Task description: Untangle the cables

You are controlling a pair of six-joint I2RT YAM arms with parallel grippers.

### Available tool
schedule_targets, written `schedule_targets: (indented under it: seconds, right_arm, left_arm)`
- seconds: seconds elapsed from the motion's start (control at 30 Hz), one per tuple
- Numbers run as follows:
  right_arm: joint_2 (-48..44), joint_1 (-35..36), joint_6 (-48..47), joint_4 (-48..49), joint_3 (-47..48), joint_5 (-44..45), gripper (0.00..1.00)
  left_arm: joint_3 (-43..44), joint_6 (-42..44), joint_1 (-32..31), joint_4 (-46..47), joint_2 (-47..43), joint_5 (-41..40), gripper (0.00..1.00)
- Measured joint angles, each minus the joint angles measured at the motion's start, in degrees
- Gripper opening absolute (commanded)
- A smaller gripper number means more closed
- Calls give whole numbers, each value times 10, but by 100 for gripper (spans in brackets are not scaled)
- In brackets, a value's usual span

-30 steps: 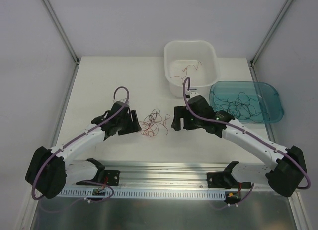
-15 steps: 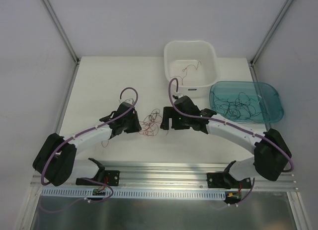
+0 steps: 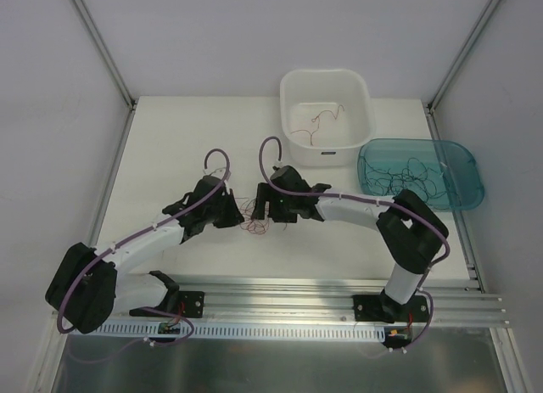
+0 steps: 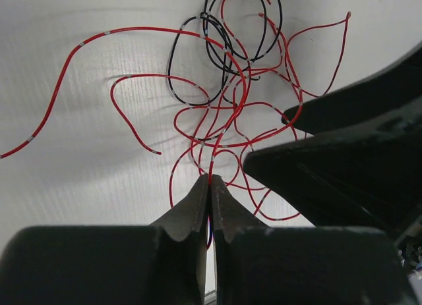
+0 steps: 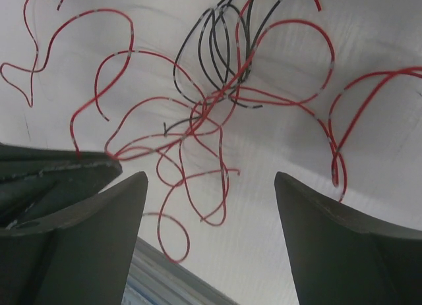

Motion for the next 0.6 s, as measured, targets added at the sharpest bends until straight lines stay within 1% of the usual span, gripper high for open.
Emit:
schedule_targets:
  seconds: [0.07, 0.17, 0.2, 0.23, 0.27, 0.33, 0.37, 0.43, 0.47, 0.5, 0.6]
  right_arm:
    - [25, 0, 11, 11, 11, -2, 78]
    - [57, 0, 25, 35, 21, -6, 71]
    - [66, 0, 30, 42, 23, -7, 62]
    - [73, 0, 34, 52, 24, -11, 57]
    - [78, 0, 37, 60, 26, -11, 46]
    - [88, 0, 43, 69, 27, -12, 32]
    - [91, 0, 45, 71, 27, -12, 19]
    - [94, 0, 45, 70, 27, -11, 8]
    - [94, 0, 44, 70, 27, -10, 1]
    - [94, 0, 42, 70, 27, -9, 1]
    - [90, -2, 36, 66, 25, -4, 1]
  left_arm:
    - [-3, -1, 0, 0, -5, 7, 0]
    - [-8, -2, 0, -1, -7, 11, 0]
    - [-8, -2, 0, -2, -8, 13, 0]
    - [-8, -2, 0, -1, -9, 16, 0]
    - [-8, -2, 0, -1, -10, 19, 3]
    - [-8, -2, 0, -1, -15, 20, 6]
    - [-8, -2, 0, -1, -18, 20, 9]
    - [-8, -2, 0, -2, -26, 20, 16]
    - [-8, -2, 0, -2, -29, 19, 20]
    - [-8, -2, 0, -3, -33, 19, 25]
    - [-8, -2, 0, -6, -43, 17, 30]
